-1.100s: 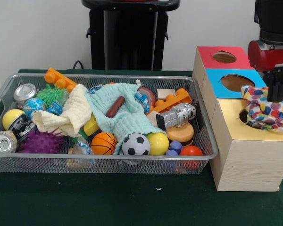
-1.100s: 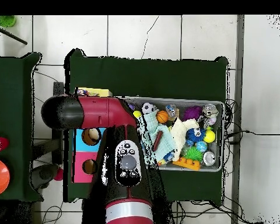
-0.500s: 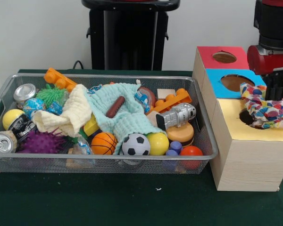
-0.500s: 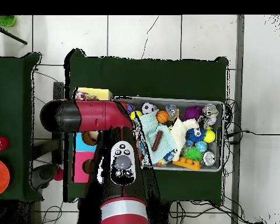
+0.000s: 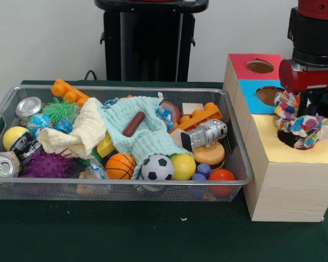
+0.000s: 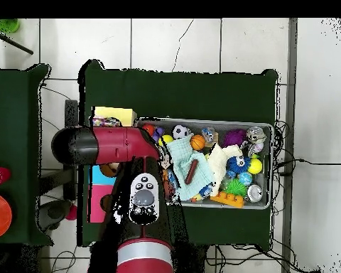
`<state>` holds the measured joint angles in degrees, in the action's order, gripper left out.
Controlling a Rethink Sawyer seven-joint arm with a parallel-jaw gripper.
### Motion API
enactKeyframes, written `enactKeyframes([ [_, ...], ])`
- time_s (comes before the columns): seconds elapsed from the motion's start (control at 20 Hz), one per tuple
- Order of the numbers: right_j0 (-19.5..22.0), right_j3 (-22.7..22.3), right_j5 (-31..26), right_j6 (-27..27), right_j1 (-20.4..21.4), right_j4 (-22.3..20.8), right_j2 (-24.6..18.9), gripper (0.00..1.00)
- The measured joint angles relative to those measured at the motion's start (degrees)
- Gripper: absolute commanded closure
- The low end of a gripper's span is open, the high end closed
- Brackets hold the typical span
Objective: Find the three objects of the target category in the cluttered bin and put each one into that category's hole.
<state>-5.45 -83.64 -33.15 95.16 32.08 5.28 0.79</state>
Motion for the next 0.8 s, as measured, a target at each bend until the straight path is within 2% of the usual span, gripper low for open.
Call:
enactKeyframes([
  [0.8,-2.2,1.9,1.3,0.0,-1.1,-3.9,4.1,1.00],
])
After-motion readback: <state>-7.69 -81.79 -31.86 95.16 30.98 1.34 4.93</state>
